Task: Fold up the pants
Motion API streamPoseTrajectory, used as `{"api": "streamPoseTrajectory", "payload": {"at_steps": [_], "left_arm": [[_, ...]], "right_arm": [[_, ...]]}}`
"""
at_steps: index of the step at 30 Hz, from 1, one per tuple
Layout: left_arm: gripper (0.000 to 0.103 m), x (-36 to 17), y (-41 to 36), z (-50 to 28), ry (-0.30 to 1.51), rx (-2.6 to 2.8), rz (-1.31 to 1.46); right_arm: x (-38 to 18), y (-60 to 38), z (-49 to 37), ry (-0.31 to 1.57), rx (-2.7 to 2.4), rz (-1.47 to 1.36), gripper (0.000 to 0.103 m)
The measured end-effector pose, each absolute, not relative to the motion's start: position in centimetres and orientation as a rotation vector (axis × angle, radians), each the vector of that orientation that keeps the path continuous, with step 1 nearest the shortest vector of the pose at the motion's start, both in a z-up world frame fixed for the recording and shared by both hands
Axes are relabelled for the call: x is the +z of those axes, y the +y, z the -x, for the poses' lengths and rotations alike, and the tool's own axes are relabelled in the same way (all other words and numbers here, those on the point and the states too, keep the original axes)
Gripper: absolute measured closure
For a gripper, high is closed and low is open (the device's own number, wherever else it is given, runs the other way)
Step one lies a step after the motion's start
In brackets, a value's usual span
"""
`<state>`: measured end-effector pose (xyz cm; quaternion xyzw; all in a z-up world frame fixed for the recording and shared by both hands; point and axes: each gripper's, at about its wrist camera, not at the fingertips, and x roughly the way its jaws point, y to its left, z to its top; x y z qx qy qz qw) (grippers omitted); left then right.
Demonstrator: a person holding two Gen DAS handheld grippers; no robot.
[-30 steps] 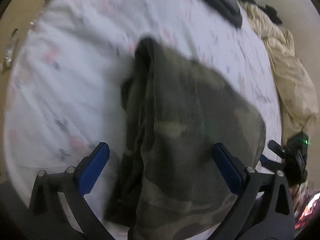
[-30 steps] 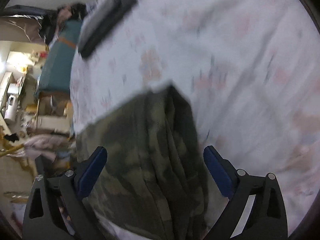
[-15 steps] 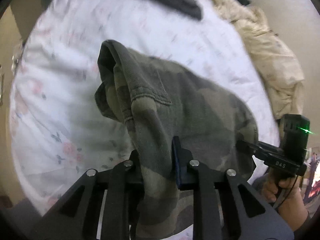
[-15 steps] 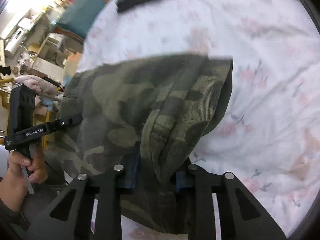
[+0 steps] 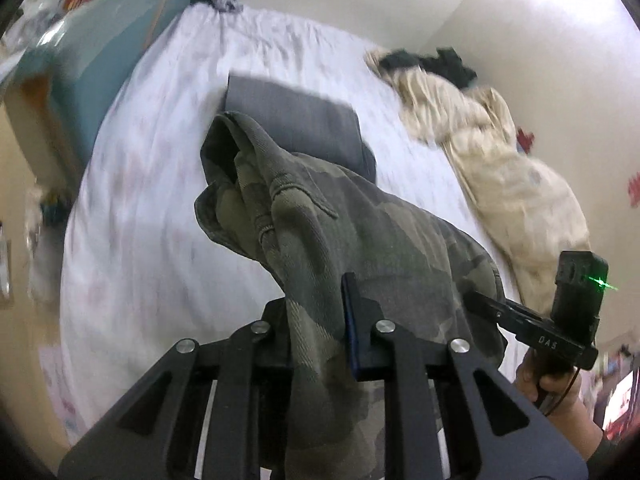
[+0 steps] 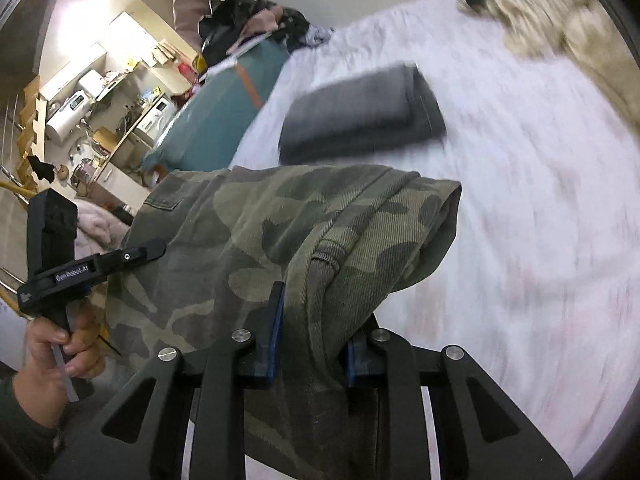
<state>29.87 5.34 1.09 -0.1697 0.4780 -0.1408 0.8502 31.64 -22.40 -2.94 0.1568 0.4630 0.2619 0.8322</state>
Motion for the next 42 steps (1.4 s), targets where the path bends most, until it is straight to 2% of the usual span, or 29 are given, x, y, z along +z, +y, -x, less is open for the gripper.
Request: {"api": "streamPoseTrajectory", "payload": {"at_steps": [10,11,12,13,14,15,20,25,27,29,31,32,34,38,41,42], "left_arm": [[0.085,0.2,7.5,-52.6,0.897,-0.225,0.325],[0.078,-0.6,7.7,-54.0,0.895,-0.202,0.297],[0.065,-2.2,8.3,-55.3,0.922,-0.139,0.278],[0.052,-3.5,8.6,-55.9,0.962,-0.072,0.251],[0.038,-4.8,8.8,-56.5,1.009,0.009,0.193],[0.038,-6.2,9.4,-56.4,1.019,0.084,0.112],[0.038,-7.4,10.6,-52.0,0.935,0.013,0.117],[0.038,-4.3,8.1,-45.4,0.842,-0.035,0.093],[0.038,-2.4,7.2,-41.8,0.813,-0.055,0.088],[0.036,-0.4,6.5,-39.0,0.753,-0.014,0.052],[0.022,1.7,5.9,-34.9,0.663,0.021,0.043],[0.012,2.4,5.8,-33.4,0.643,0.025,0.056],[0.011,3.6,5.7,-30.0,0.618,0.033,0.09],[0.011,4.8,5.3,-23.0,0.569,0.014,0.079],[0.001,5.3,5.3,-17.8,0.566,-0.007,0.093],[0.001,5.5,5.4,-16.4,0.554,-0.01,0.103]], "right_arm": [[-1.3,-20.9,-54.9,0.908,0.471,-0.2,0.075],[-1.6,-21.3,-56.1,0.914,0.458,-0.2,0.062],[-2.4,-21.6,-57.3,0.932,0.413,-0.194,0.051],[-3.5,-22.3,-57.9,0.946,0.334,-0.17,0.036],[-4.2,-23.1,-57.6,0.944,0.289,-0.146,0.036],[-5.4,-24.1,-57.1,0.954,0.239,-0.125,0.036],[-8.2,-26.1,-53.7,1.007,0.315,-0.149,0.035],[-5.1,-24.6,-48.8,0.921,0.37,-0.185,0.034],[-2.8,-23.3,-46.1,0.869,0.384,-0.173,0.03],[-1.1,-22.7,-43.4,0.833,0.37,-0.164,0.019],[0.3,-22.1,-40.3,0.793,0.334,-0.152,0.01],[0.9,-22.0,-39.0,0.78,0.329,-0.15,0.01],[1.9,-21.7,-35.9,0.761,0.307,-0.145,0.01],[3.5,-22.1,-28.0,0.685,0.301,-0.181,0.0],[3.4,-22.4,-23.0,0.699,0.287,-0.2,0.0],[3.4,-22.4,-21.4,0.703,0.268,-0.197,0.0]]}}
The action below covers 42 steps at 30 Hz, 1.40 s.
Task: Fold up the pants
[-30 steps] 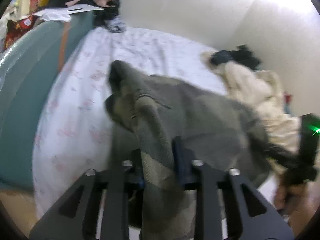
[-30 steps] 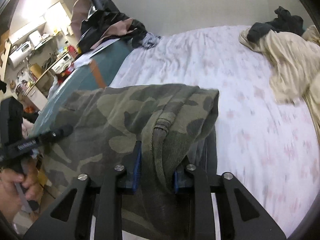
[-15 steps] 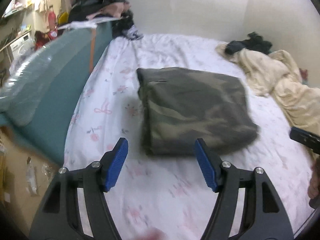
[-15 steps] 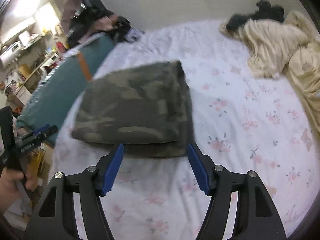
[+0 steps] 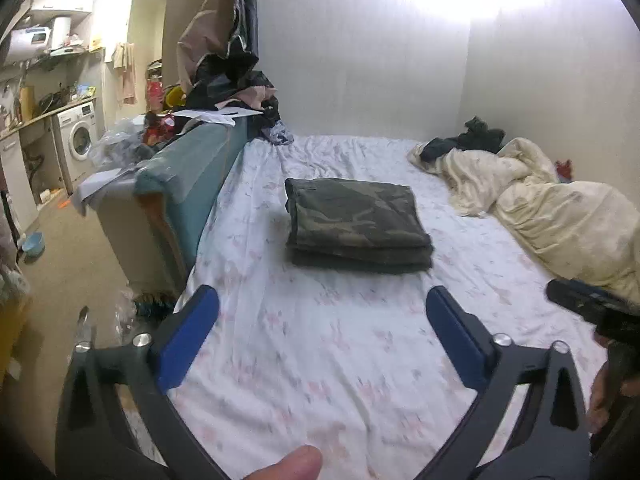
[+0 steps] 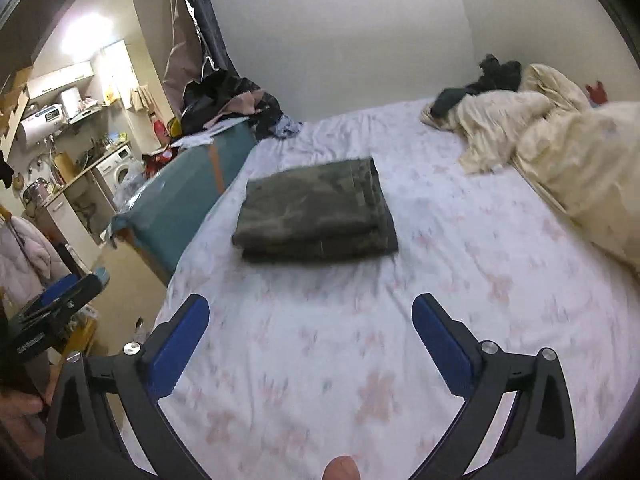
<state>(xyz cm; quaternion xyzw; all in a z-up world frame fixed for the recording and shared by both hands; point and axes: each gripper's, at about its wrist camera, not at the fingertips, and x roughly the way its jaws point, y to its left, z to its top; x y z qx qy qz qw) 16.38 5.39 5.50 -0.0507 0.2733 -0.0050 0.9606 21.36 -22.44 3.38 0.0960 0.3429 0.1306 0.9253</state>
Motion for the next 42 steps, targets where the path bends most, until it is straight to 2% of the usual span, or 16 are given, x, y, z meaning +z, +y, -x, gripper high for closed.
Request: {"api": "streamPoseTrajectory", "payload": {"at_steps": [8,16,29,42], "left_arm": [[0.001,4.3,6.0,-5.2,0.571,0.049,0.106],[0.001,1.4,4.3,0.3,0.586,0.063,0.125],[0.001,-0.3,2.0,-0.1,0.575,-0.011,0.125],[0.001,-0.5,1.9,0.1,0.582,0.024,0.103]], "right_arm": [[2.9,-22.4,-11.0,0.665,0.218,-0.122,0.0],[1.4,-22.2,-3.7,0.604,0.205,-0.133,0.0],[-0.7,-19.7,-0.7,0.522,0.171,-0.073,0.0],[-1.7,-20.3,-2.0,0.581,0.146,-0.098,0.0]]}}
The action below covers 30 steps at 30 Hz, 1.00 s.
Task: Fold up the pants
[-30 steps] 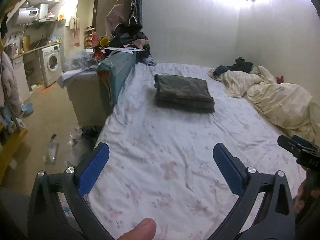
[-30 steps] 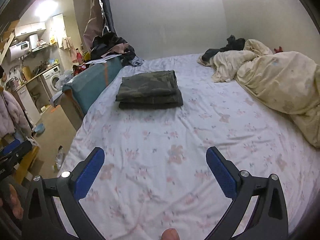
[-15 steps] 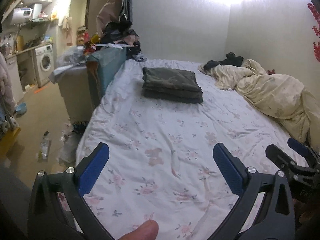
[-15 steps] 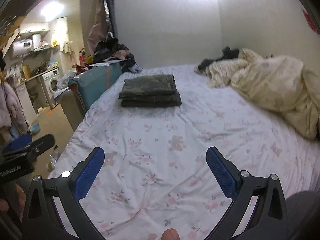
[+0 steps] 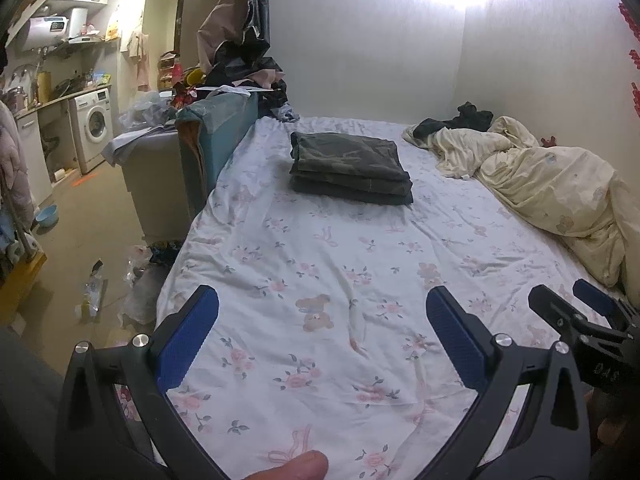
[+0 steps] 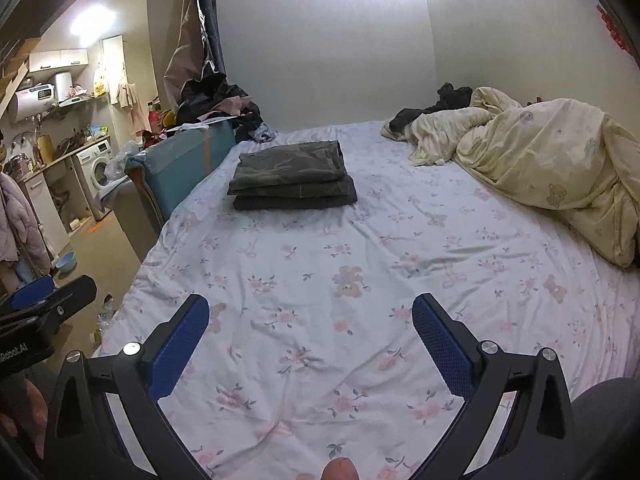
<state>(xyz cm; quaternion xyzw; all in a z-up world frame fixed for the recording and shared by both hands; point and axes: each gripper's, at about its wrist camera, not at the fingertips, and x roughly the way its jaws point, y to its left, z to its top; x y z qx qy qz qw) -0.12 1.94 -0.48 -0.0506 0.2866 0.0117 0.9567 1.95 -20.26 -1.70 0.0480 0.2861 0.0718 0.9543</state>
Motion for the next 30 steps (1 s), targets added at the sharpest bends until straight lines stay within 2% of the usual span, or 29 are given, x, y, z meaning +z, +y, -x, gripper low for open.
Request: {"api": "streamPoseTrajectory", "payload": {"at_steps": [30], "left_arm": [[0.001,-0.75,2.15,0.46,0.595,0.021,0.089]], "right_arm": [[-1.98,-20.27,-1.93,0.591,0.147,-0.113,0.0]]}}
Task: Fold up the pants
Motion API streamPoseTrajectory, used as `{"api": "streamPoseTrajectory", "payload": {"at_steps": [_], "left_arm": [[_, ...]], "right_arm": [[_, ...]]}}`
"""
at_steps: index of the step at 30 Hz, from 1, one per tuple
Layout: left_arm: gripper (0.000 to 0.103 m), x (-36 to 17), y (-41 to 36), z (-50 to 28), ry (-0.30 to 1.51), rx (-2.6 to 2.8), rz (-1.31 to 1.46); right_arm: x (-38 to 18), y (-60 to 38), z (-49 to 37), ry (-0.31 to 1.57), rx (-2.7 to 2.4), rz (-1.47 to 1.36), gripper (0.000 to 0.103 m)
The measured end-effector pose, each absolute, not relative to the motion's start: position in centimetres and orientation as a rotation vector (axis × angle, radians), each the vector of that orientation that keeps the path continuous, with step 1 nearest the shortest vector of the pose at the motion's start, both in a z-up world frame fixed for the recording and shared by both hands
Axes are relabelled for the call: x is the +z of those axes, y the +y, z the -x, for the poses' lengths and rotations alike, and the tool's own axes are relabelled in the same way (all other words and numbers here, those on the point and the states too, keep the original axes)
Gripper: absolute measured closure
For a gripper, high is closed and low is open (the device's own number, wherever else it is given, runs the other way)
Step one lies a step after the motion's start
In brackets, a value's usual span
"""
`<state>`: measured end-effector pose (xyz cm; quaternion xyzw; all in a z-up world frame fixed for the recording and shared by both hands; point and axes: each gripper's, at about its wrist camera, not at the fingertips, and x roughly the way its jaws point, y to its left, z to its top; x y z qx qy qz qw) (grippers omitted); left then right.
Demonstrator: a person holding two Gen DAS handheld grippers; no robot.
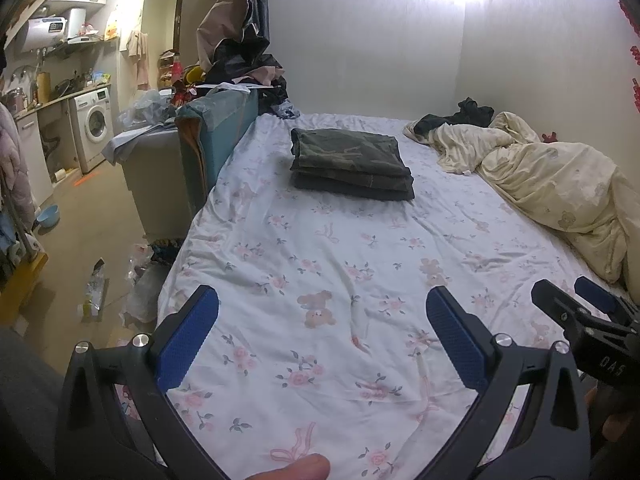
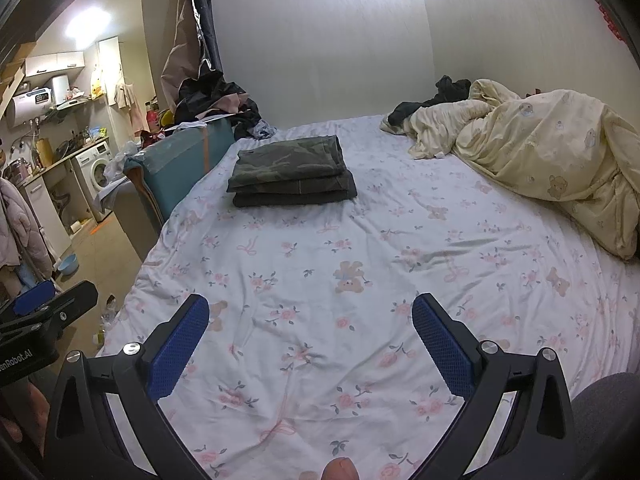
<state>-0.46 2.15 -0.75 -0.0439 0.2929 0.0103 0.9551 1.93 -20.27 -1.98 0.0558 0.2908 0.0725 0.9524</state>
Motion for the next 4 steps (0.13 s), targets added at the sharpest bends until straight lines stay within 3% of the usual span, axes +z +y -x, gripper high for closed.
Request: {"api": "streamPoseTrajectory", "payload": {"at_steps": [4], "left_arm": [[0.001,-0.8,2.2,0.35,0.598,0.021,0.088]], "right_arm": [[-1.96,-20.26,-1.93,0.592,0.148,-0.113,0.0]]}}
